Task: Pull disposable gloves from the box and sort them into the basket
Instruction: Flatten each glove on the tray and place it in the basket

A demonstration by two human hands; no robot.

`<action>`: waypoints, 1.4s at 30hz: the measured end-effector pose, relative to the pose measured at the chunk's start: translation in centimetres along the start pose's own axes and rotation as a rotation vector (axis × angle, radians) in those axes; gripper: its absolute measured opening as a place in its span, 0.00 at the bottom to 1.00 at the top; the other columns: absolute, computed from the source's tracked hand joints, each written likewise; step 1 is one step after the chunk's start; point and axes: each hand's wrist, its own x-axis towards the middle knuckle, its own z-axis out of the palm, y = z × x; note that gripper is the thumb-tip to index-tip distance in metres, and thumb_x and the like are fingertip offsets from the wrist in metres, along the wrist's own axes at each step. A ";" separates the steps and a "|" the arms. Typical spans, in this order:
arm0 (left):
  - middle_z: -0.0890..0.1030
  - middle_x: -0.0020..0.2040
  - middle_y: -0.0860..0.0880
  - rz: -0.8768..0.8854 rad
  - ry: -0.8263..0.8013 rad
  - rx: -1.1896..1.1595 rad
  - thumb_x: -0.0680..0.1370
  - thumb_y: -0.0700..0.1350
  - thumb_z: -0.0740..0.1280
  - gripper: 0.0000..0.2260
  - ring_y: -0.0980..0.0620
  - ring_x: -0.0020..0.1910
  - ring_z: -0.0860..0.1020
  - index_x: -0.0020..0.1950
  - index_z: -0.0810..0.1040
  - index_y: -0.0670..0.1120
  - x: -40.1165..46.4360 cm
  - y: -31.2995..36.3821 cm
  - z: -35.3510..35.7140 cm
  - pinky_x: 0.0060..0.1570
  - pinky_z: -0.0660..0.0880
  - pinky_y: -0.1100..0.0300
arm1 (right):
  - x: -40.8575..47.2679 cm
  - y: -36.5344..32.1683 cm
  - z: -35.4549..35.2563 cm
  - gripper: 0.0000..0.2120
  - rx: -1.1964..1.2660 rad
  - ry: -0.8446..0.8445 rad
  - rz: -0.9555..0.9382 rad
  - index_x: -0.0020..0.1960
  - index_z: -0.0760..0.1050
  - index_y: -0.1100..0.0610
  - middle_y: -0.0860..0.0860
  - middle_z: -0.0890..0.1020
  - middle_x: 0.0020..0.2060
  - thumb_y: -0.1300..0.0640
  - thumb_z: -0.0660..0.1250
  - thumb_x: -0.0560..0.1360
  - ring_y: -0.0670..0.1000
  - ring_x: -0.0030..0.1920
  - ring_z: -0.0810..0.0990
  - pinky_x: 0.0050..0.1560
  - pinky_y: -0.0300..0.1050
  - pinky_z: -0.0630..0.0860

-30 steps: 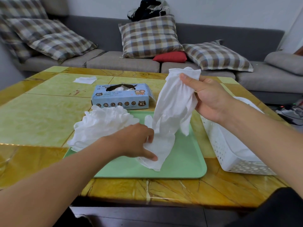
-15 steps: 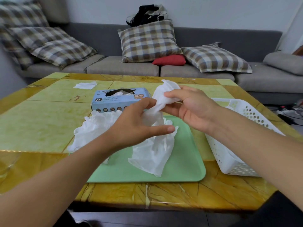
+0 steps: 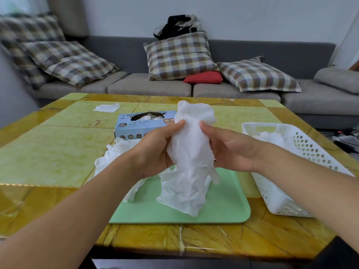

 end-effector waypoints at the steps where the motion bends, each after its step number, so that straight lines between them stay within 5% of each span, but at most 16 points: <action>1: 0.84 0.58 0.43 0.004 -0.012 0.029 0.81 0.49 0.61 0.17 0.47 0.56 0.83 0.64 0.79 0.40 0.1 0.1 -0.1 0.60 0.78 0.50 | 0.2 0.0 0.3 0.39 0.066 -0.005 -0.045 0.69 0.76 0.61 0.64 0.76 0.68 0.37 0.76 0.67 0.65 0.66 0.76 0.72 0.59 0.68; 4: 0.86 0.54 0.43 0.078 0.005 0.199 0.82 0.46 0.63 0.12 0.48 0.49 0.84 0.58 0.82 0.41 0.4 0.8 -1.2 0.57 0.79 0.51 | 0.8 -1.4 0.7 0.28 0.147 0.126 -0.164 0.69 0.76 0.61 0.61 0.79 0.66 0.47 0.72 0.74 0.61 0.62 0.80 0.66 0.54 0.74; 8: 0.86 0.46 0.50 0.143 0.125 0.397 0.77 0.46 0.71 0.03 0.54 0.41 0.83 0.48 0.82 0.47 0.7 0.6 -3.5 0.37 0.79 0.63 | 0.6 -1.7 0.1 0.21 0.258 0.206 -0.234 0.69 0.76 0.61 0.59 0.82 0.63 0.59 0.69 0.76 0.58 0.61 0.82 0.62 0.52 0.78; 12: 0.84 0.39 0.53 0.195 0.264 0.430 0.78 0.42 0.72 0.02 0.56 0.36 0.81 0.45 0.81 0.47 1.0 0.6 -4.4 0.32 0.76 0.66 | -0.2 -2.0 0.0 0.13 0.319 0.205 -0.209 0.62 0.79 0.61 0.55 0.86 0.53 0.61 0.62 0.81 0.53 0.49 0.85 0.50 0.46 0.82; 14: 0.85 0.41 0.50 0.245 0.375 0.701 0.77 0.46 0.73 0.04 0.52 0.39 0.82 0.46 0.81 0.47 1.0 0.5 -4.7 0.37 0.79 0.61 | -0.6 -2.4 -0.1 0.13 0.342 0.214 -0.192 0.63 0.79 0.61 0.55 0.85 0.54 0.58 0.60 0.82 0.54 0.53 0.85 0.55 0.49 0.81; 16: 0.82 0.40 0.52 0.274 0.423 1.248 0.72 0.58 0.76 0.14 0.53 0.39 0.80 0.46 0.79 0.50 0.5 -0.1 -5.1 0.38 0.76 0.59 | -0.8 -2.8 -0.4 0.17 0.343 0.246 -0.203 0.68 0.76 0.61 0.56 0.83 0.61 0.56 0.60 0.83 0.54 0.61 0.83 0.61 0.51 0.79; 18: 0.80 0.41 0.56 0.198 0.187 1.588 0.65 0.67 0.76 0.22 0.57 0.39 0.78 0.45 0.78 0.53 -0.6 -1.0 -4.9 0.40 0.76 0.58 | -0.9 -2.9 -0.7 0.18 0.335 0.289 -0.230 0.71 0.75 0.59 0.55 0.82 0.64 0.55 0.61 0.83 0.54 0.63 0.81 0.62 0.51 0.78; 22: 0.77 0.47 0.60 0.039 -0.305 1.708 0.65 0.66 0.77 0.22 0.60 0.45 0.76 0.52 0.79 0.55 -1.9 -3.8 -4.0 0.50 0.77 0.58 | -0.9 -2.7 -1.1 0.19 0.329 0.378 -0.247 0.70 0.76 0.59 0.55 0.83 0.62 0.54 0.65 0.81 0.54 0.61 0.82 0.60 0.52 0.80; 28: 0.79 0.44 0.58 0.230 -0.408 1.734 0.79 0.52 0.70 0.03 0.61 0.42 0.76 0.49 0.82 0.54 -1.7 -5.2 -3.7 0.46 0.75 0.63 | -0.9 -3.0 -1.5 0.18 0.340 0.430 -0.274 0.67 0.77 0.60 0.56 0.85 0.58 0.55 0.68 0.80 0.55 0.58 0.84 0.55 0.51 0.82; 33: 0.82 0.41 0.57 0.256 -0.394 1.430 0.79 0.49 0.71 0.05 0.65 0.39 0.78 0.49 0.84 0.49 -2.3 -6.6 -1.3 0.40 0.71 0.72 | -1.0 -3.2 -1.9 0.19 0.401 0.393 -0.335 0.69 0.75 0.61 0.56 0.83 0.61 0.54 0.66 0.81 0.54 0.60 0.83 0.61 0.51 0.80; 36: 0.83 0.38 0.56 0.182 -0.396 1.400 0.75 0.60 0.72 0.14 0.61 0.35 0.78 0.43 0.85 0.50 -2.4 -6.1 -0.2 0.36 0.69 0.71 | -1.3 -3.7 -1.6 0.20 0.383 0.309 -0.379 0.71 0.74 0.61 0.57 0.81 0.64 0.53 0.65 0.82 0.55 0.64 0.81 0.65 0.52 0.77; 39: 0.82 0.35 0.55 0.316 0.022 1.243 0.67 0.72 0.69 0.25 0.61 0.31 0.76 0.39 0.82 0.49 -1.7 -3.4 -0.6 0.36 0.70 0.68 | -1.5 -4.0 -0.9 0.21 0.312 0.196 -0.407 0.72 0.72 0.61 0.58 0.78 0.68 0.53 0.63 0.82 0.57 0.68 0.77 0.67 0.54 0.75; 41: 0.83 0.50 0.57 0.374 0.217 0.941 0.60 0.77 0.71 0.34 0.61 0.47 0.81 0.53 0.80 0.53 -0.9 -1.2 -1.3 0.48 0.76 0.62 | -1.6 -3.9 -0.4 0.21 0.274 0.113 -0.404 0.73 0.71 0.63 0.61 0.75 0.70 0.54 0.62 0.82 0.60 0.70 0.75 0.70 0.57 0.72; 42: 0.81 0.59 0.56 0.362 0.187 0.784 0.56 0.77 0.73 0.41 0.59 0.57 0.80 0.62 0.77 0.55 -0.7 -0.2 -1.5 0.56 0.76 0.57 | -1.5 -3.7 -0.1 0.22 0.254 0.089 -0.392 0.73 0.71 0.64 0.62 0.75 0.70 0.55 0.63 0.82 0.61 0.70 0.74 0.70 0.58 0.71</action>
